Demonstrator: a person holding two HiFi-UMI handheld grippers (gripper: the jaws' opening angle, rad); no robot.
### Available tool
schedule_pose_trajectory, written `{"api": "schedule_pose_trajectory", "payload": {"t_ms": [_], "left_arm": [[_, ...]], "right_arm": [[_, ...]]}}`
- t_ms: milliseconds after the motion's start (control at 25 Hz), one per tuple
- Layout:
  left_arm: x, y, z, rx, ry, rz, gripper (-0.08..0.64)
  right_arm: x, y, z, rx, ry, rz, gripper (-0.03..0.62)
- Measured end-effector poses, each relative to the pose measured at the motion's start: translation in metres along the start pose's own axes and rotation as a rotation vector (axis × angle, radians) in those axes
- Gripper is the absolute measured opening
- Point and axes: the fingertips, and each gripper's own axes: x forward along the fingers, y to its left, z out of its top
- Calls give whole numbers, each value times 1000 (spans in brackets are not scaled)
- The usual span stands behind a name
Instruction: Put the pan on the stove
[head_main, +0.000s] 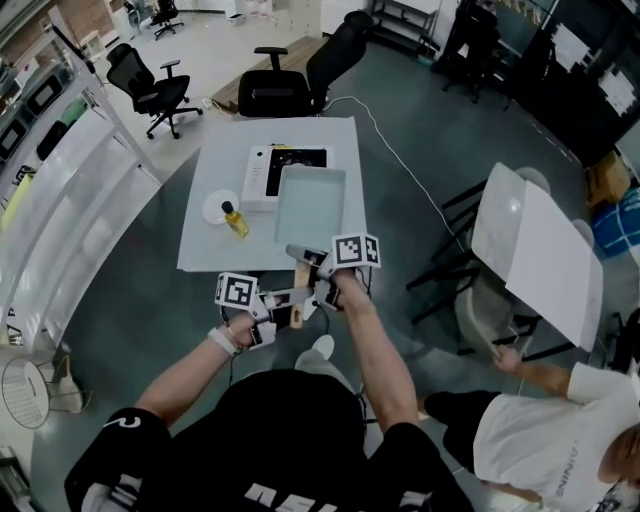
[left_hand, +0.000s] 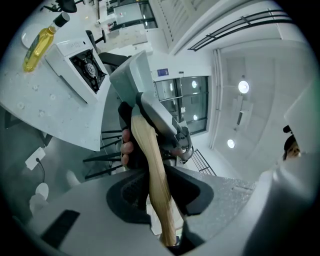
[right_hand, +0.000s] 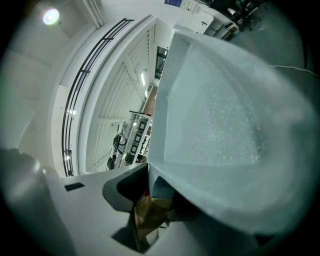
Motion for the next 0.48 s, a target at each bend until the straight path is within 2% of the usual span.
{"api": "schedule_pose_trajectory", "payload": {"t_ms": [280, 480], "left_arm": [[38, 10, 12, 24, -9, 24, 98], [55, 10, 14, 5, -27, 25, 98]], "right_arm": [[-25, -16, 24, -6, 6, 26, 114], [-35, -26, 33, -4, 11, 46, 114]]}}
